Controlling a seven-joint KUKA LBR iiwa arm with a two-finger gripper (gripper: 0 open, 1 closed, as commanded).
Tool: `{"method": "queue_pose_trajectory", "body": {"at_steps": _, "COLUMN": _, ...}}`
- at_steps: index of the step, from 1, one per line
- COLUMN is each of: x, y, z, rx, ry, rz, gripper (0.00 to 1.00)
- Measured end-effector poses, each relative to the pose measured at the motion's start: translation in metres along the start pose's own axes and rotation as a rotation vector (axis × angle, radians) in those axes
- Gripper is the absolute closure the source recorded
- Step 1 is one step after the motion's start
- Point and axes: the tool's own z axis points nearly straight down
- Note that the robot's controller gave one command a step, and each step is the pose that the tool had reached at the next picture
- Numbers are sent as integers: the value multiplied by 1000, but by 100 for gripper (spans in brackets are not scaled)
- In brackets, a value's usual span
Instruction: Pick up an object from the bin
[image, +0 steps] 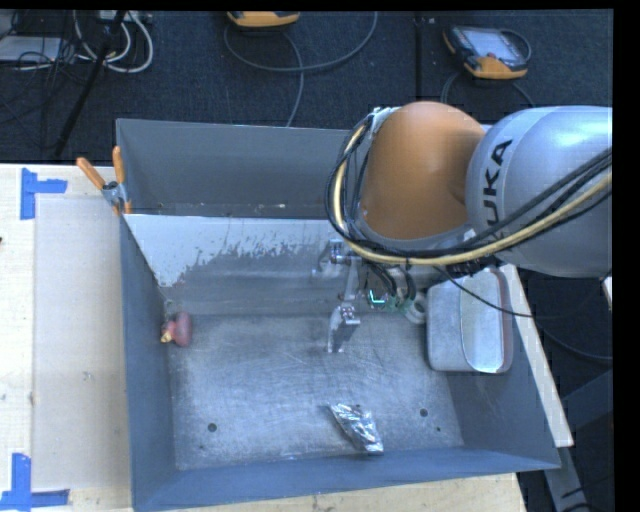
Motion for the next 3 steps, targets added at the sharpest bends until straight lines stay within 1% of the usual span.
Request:
{"method": "queue_pose_trajectory", "body": {"at_steps": 1, "x": 19, "y": -45, "z": 77, "rx": 2, "ry": 1, "rz": 33, "gripper": 0}}
{"method": "queue_pose_trajectory", "body": {"at_steps": 2, "x": 90, "y": -104, "z": 95, "rx": 2, "ry": -2, "rz": -215, "gripper": 0}}
{"method": "queue_pose_trajectory", "body": {"at_steps": 3, "x": 104, "y": -63, "z": 129, "rx": 1, "ry": -10, "rz": -467, "gripper": 0}}
